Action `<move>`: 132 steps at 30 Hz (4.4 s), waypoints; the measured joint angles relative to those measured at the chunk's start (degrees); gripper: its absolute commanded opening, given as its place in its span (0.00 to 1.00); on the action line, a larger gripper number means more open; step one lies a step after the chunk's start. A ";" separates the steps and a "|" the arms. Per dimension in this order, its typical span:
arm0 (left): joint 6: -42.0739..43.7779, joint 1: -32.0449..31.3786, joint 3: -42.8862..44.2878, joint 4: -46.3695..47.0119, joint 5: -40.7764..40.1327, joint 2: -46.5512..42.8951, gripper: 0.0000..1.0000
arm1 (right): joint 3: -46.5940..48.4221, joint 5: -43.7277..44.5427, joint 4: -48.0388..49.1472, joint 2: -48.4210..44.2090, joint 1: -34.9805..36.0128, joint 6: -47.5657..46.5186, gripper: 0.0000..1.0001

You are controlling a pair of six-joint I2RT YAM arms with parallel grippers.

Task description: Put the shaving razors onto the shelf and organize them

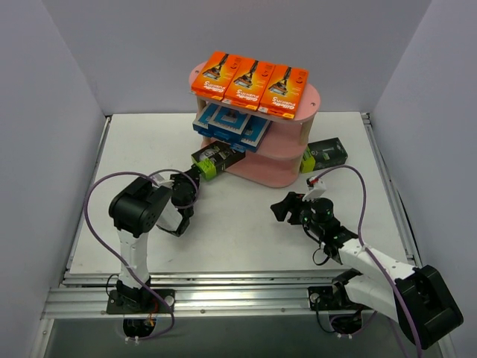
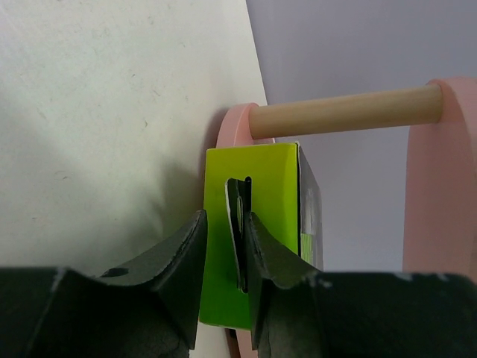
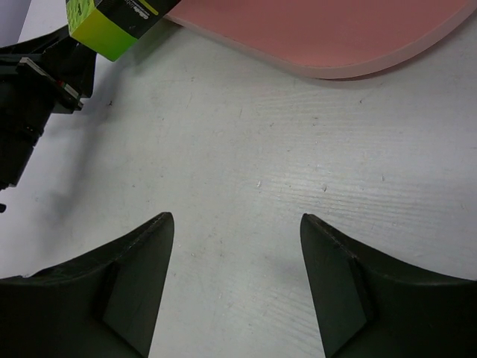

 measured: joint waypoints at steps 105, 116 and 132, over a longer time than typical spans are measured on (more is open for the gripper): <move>7.87 -8.52 16.24 0.39 -17.88 9.53 0.02 | -0.87 -3.41 3.85 2.62 -0.09 -0.17 0.64; 8.79 -8.52 16.24 0.37 -17.59 9.57 0.24 | -0.87 -3.41 3.85 2.60 -0.09 -0.17 0.64; 9.27 -8.55 14.95 0.39 -16.28 9.66 0.31 | -0.90 -3.41 3.87 2.60 -0.09 -0.17 0.64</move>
